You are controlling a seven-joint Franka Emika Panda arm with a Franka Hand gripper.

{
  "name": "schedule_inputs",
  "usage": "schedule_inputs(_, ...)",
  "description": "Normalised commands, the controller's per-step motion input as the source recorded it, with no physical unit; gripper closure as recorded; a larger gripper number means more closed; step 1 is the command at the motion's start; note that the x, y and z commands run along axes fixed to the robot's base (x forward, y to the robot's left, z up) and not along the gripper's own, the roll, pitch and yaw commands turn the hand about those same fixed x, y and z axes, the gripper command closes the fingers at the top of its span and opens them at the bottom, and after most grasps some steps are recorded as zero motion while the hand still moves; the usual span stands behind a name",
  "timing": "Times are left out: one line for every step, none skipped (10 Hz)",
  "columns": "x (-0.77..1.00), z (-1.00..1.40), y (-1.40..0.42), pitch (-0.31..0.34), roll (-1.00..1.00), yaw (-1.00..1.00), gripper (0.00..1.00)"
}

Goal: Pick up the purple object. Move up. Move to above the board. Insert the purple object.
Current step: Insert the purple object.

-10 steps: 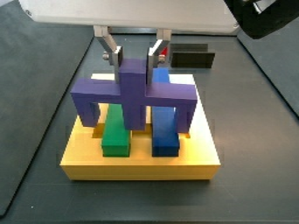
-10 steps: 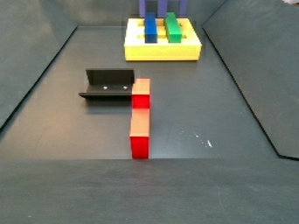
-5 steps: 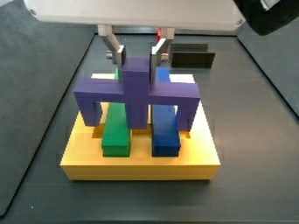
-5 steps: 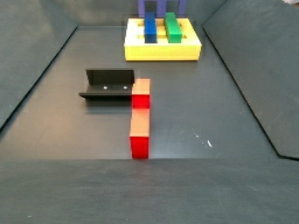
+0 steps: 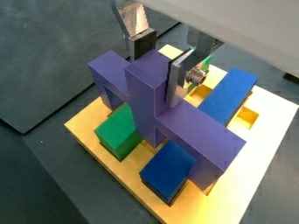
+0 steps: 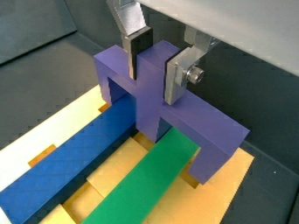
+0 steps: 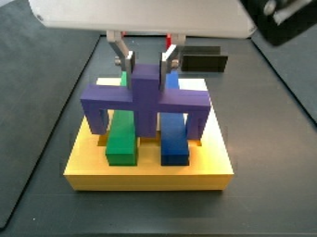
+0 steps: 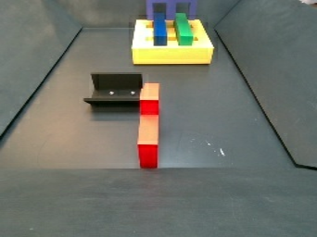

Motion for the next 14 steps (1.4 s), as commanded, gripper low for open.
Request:
schedule_inputs(0.00, -0.34, 0.00, 0.026, -0.02, 0.00, 1.00)
schedule_inputs(0.00, -0.32, 0.00, 0.021, -0.03, 0.00, 1.00)
schedule_inputs(0.00, -0.24, 0.00, 0.029, 0.00, 0.02, 1.00)
schedule_inputs(0.08, -0.15, 0.00, 0.027, 0.00, 0.05, 1.00)
schedule_inputs(0.12, -0.09, 0.00, 0.026, 0.00, 0.06, 1.00)
schedule_inputs(0.16, -0.04, 0.04, 0.026, 0.00, 0.07, 1.00)
schedule_inputs(0.13, 0.00, 0.11, 0.013, 0.00, 0.09, 1.00)
schedule_inputs(0.09, 0.00, 0.10, 0.000, 0.10, 0.05, 1.00)
schedule_inputs(0.07, 0.00, 0.07, 0.030, 0.11, 0.00, 1.00)
schedule_inputs(0.00, -0.08, 0.00, 0.023, 0.11, 0.00, 1.00)
schedule_inputs(-0.01, -0.22, -0.01, 0.000, 0.10, 0.00, 1.00)
schedule_inputs(-0.05, -0.31, -0.06, 0.000, 0.10, 0.00, 1.00)
schedule_inputs(-0.06, -0.35, -0.20, 0.000, 0.13, 0.00, 1.00)
schedule_inputs(-0.03, -0.32, -0.15, 0.016, 0.16, 0.00, 1.00)
